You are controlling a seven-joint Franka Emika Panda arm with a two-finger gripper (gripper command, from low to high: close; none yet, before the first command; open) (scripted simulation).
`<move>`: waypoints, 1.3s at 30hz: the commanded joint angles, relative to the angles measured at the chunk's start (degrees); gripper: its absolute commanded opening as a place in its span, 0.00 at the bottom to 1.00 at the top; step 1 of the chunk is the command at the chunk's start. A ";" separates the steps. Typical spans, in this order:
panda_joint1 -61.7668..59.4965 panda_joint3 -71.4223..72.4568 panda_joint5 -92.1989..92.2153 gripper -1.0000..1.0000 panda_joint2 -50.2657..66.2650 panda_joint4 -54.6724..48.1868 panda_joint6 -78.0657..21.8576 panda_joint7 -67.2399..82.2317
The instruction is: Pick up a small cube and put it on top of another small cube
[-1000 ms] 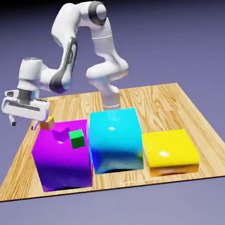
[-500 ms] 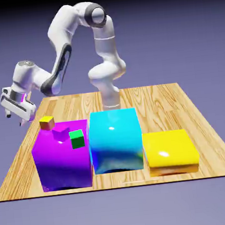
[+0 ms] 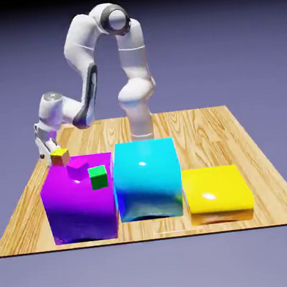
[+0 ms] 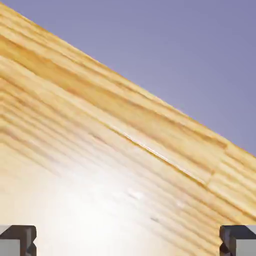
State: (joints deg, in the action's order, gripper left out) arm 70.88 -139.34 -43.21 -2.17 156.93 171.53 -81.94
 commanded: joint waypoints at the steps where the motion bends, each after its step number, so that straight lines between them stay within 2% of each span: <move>1: 1.40 -1.39 -1.02 0.50 -0.50 1.02 0.60 -2.50; 4: 5.13 -3.16 -3.45 0.50 -3.67 4.46 3.13 -9.94; 7: 5.69 -5.42 -4.65 0.50 -3.62 5.30 4.05 -9.98; 27: 8.03 -12.71 -54.12 0.50 -23.70 -8.87 -1.90 -51.01; 28: 8.03 -12.71 -54.12 0.00 -23.70 -8.87 -1.90 -51.01; 39: 6.85 -9.04 -29.22 0.00 -13.59 -1.74 1.10 -30.36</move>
State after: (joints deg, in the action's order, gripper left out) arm 77.74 -148.38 -72.45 -15.76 155.19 172.68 -112.32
